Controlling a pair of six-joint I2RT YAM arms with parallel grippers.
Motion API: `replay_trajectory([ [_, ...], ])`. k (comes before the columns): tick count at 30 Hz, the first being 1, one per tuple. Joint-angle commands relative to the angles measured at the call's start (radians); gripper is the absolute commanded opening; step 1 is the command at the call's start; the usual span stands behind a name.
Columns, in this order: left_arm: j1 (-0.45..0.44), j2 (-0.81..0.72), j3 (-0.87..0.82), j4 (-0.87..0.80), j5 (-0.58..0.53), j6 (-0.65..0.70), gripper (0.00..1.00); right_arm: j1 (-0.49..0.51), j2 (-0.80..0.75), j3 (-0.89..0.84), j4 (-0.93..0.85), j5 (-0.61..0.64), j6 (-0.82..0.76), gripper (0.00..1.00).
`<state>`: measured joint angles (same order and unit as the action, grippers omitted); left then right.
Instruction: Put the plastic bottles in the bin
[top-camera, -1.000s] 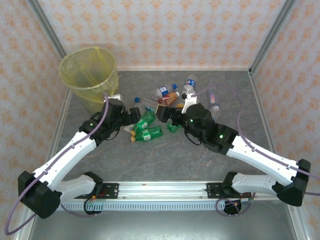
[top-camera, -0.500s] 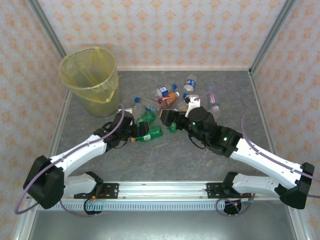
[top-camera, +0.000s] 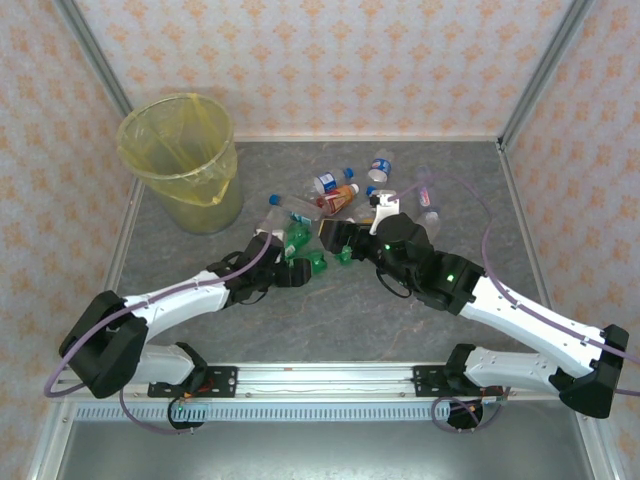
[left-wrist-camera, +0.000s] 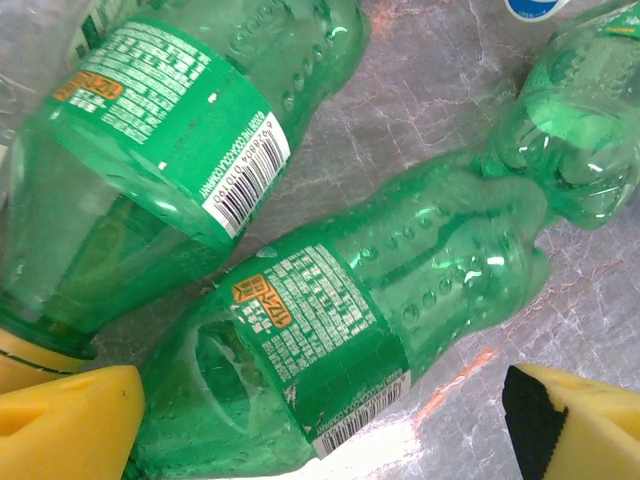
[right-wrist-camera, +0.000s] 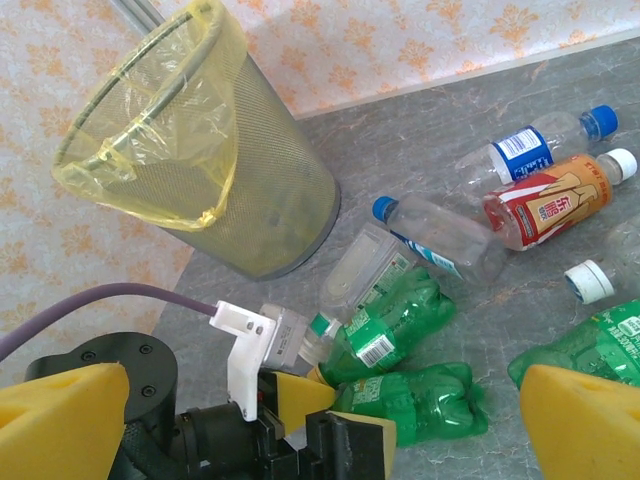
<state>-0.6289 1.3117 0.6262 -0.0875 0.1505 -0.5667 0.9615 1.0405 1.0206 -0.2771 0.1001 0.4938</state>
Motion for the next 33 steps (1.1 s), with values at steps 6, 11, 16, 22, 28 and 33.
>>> replay_trajectory([
  [6, -0.055, -0.003, -0.01, 0.034, 0.007, 0.007, 0.94, 0.005, 0.001, 0.014, -0.005, -0.008, -0.005, 1.0],
  [11, -0.069, -0.019, -0.003, 0.013, -0.015, 0.043, 0.96, 0.005, 0.001, 0.007, -0.005, -0.008, -0.002, 1.0],
  [16, -0.069, 0.035, 0.044, -0.029, -0.04, 0.119, 0.95, 0.004, 0.002, 0.013, -0.014, -0.003, -0.006, 1.0],
  [22, -0.07, 0.145, 0.129, -0.074, -0.053, 0.199, 0.9, 0.005, -0.012, 0.012, -0.029, 0.004, 0.0, 1.0],
  [28, -0.072, 0.221, 0.171, -0.092, -0.073, 0.228, 0.86, 0.005, -0.035, 0.002, -0.038, 0.018, 0.011, 1.0],
  [33, -0.086, 0.271, 0.191, -0.102, -0.106, 0.229, 0.81, 0.005, -0.048, -0.009, -0.038, 0.022, 0.016, 1.0],
])
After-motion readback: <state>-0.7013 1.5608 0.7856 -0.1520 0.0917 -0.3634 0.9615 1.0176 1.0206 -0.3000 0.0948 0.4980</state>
